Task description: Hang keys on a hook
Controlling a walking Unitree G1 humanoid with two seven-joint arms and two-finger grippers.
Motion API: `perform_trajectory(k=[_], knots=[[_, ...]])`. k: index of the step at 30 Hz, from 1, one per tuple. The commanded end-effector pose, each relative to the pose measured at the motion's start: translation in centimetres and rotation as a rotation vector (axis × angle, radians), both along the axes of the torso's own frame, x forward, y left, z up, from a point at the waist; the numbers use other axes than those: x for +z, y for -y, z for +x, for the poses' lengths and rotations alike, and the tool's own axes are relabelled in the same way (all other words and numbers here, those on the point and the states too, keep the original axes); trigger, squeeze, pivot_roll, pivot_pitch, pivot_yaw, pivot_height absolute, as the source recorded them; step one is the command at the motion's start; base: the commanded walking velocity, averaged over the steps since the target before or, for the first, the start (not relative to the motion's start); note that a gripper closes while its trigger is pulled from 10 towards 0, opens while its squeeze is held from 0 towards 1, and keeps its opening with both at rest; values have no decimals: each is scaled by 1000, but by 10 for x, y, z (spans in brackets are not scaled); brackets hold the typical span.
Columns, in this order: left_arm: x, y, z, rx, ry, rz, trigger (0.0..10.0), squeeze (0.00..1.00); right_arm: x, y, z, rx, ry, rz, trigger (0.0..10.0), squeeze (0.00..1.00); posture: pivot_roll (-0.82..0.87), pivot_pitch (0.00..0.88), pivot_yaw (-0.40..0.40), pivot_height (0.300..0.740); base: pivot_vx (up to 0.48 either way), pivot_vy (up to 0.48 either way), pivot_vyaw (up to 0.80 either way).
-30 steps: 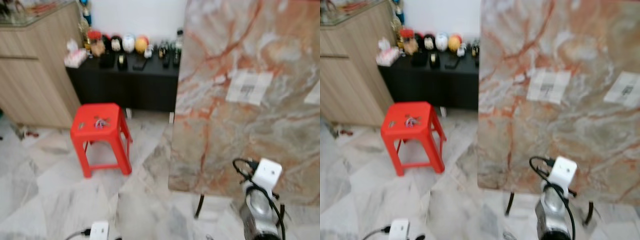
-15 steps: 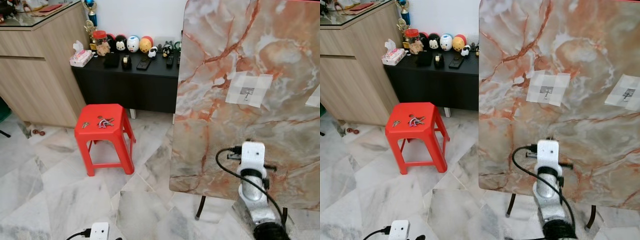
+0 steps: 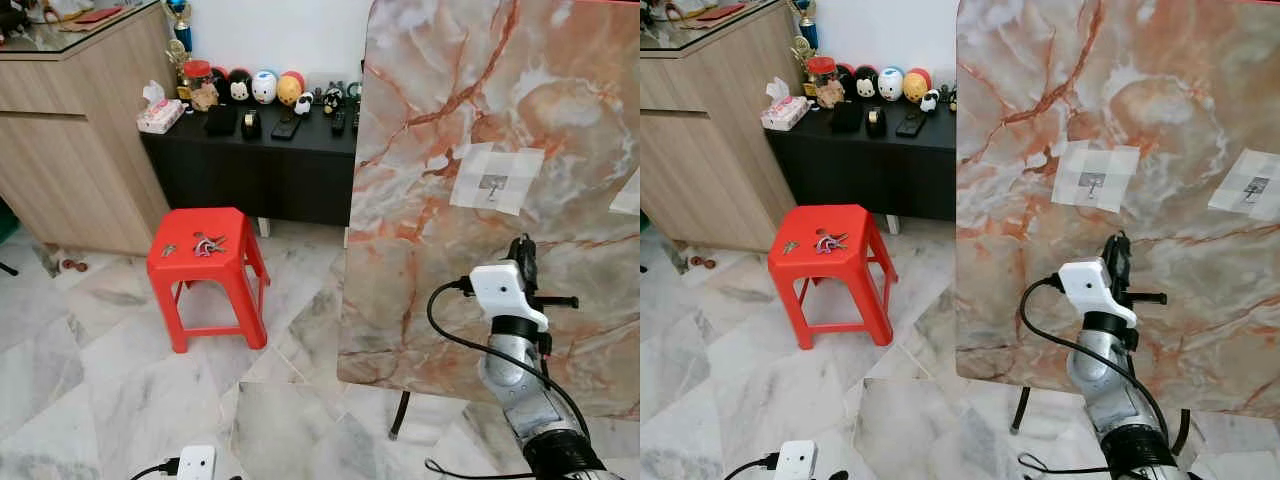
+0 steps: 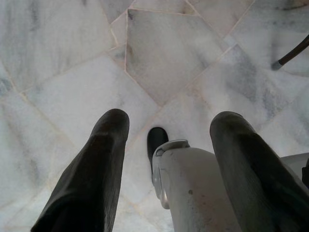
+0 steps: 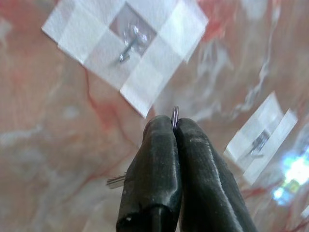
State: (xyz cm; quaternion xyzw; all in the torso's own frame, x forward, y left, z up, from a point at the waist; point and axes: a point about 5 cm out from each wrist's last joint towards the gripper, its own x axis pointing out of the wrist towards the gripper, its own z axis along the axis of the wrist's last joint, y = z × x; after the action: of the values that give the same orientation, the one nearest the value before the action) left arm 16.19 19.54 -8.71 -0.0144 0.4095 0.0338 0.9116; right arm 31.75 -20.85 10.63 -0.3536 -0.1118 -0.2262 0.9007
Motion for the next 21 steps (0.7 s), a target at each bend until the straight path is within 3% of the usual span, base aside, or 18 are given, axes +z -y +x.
perform_trajectory(k=[1, 6, 21], knots=[[-3, -3, -6, 11, -25, -1, 10000, 0, 13, -1, 5, 0, 47, -38, 10000, 0, 85, 51, -22, 740, 0, 0, 0], [-3, -3, -8, 14, -27, -1, 10000, 0, 16, -8, 11, 30, 42, -111, 10000, 0, 84, 57, -18, 740, 0, 0, 0], [-3, 2, -5, 4, -23, -4, 10000, 0, 24, -16, 26, 52, 32, -144, 10000, 0, 83, 61, -12, 740, 0, 0, 0]])
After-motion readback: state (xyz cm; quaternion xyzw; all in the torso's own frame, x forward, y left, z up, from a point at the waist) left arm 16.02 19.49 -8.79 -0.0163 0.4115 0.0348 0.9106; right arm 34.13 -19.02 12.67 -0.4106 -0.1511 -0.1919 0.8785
